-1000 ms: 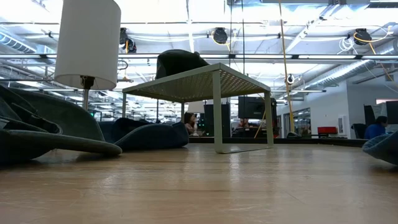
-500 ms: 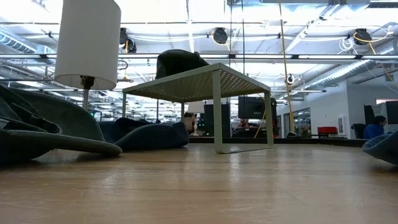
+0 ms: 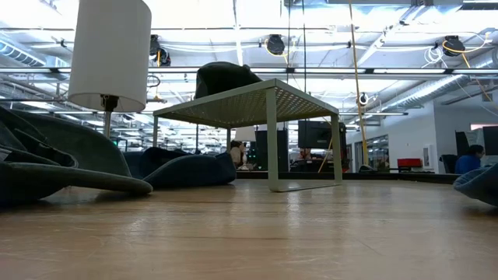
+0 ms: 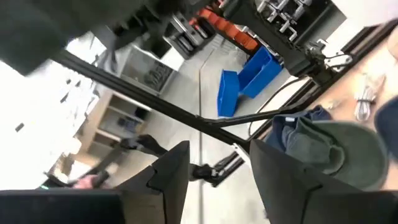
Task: Pick & Place hat
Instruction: Stack the right black cap on top of the black cap on the shelf
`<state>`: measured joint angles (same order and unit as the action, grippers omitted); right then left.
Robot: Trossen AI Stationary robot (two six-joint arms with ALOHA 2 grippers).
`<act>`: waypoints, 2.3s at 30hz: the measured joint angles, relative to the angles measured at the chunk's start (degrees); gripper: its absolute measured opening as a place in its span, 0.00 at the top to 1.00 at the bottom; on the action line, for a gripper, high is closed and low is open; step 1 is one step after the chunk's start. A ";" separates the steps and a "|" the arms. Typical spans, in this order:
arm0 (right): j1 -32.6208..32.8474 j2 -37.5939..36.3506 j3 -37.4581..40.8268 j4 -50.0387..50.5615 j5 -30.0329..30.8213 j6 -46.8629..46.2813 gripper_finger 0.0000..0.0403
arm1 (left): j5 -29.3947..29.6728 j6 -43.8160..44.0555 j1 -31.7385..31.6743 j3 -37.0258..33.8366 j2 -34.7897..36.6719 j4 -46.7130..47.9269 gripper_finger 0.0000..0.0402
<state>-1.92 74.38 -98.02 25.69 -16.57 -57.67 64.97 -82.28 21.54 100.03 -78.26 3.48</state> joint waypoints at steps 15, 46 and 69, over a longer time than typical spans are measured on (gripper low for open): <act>0.16 -3.77 0.00 1.57 4.89 -9.50 0.53 | -0.61 0.25 3.60 0.00 5.27 17.81 0.98; -1.89 5.39 0.00 -24.03 4.47 -15.82 0.53 | 4.41 12.77 11.30 -0.33 7.30 34.50 0.98; -1.72 4.73 0.00 -31.02 2.97 -16.70 0.96 | 5.65 17.28 11.56 -0.33 6.25 34.36 0.89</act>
<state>-3.64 79.11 -98.02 -5.33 -13.61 -74.37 70.62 -65.00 33.10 99.70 -72.01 37.84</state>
